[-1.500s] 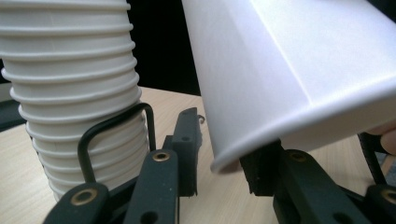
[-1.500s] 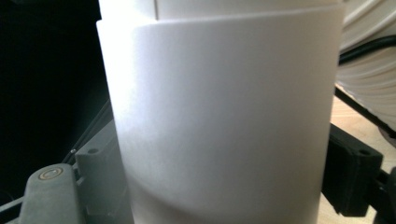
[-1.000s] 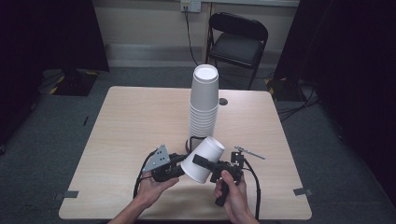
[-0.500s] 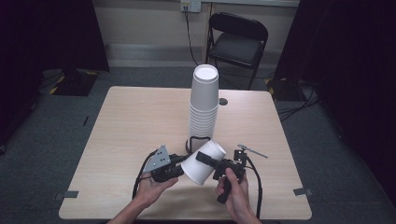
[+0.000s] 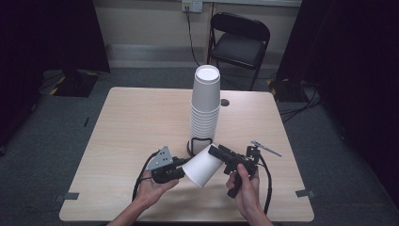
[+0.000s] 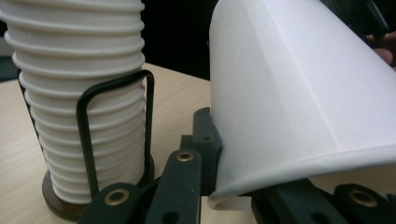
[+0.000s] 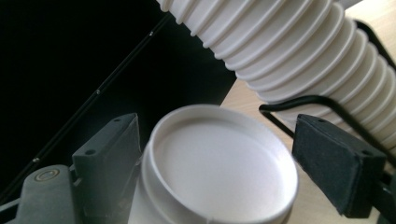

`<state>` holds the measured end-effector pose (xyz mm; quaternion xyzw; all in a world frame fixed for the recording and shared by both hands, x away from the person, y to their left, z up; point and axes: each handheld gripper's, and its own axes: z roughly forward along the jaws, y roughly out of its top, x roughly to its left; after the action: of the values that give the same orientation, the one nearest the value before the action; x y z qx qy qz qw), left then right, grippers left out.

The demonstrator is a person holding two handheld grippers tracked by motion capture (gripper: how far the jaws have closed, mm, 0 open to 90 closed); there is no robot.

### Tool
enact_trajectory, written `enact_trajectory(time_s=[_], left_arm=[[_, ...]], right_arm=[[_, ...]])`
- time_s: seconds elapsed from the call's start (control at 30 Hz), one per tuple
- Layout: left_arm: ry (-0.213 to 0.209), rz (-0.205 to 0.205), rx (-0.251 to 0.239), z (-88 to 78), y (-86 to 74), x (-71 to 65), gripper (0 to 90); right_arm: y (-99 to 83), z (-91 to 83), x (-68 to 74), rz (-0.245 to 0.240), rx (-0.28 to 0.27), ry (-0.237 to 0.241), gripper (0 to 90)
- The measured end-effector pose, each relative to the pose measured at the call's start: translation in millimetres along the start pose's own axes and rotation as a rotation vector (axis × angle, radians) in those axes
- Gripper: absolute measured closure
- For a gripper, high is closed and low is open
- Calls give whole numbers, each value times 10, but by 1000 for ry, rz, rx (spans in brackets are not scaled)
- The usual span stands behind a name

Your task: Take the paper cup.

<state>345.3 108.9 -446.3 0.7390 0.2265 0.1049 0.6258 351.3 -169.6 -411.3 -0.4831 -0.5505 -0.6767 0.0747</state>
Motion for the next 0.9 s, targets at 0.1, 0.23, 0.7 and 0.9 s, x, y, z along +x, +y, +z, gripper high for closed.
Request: enact_trajectory(time_s=[0.1,0.23,0.7,0.9], left_arm=[[-3,-21,22,-26,0,30,842],[-7,-46,62,-66,21,50,841],[22,-65,196,-182,107,146,849],[31,-74,251,-200,134,157,851]], right_arm=[[19,-7,-8,-20,1,-7,152],[31,-8,-7,-77,18,-24,151],[65,-105,48,-281,58,-72,133],[52,-149,77,-356,68,-39,132]])
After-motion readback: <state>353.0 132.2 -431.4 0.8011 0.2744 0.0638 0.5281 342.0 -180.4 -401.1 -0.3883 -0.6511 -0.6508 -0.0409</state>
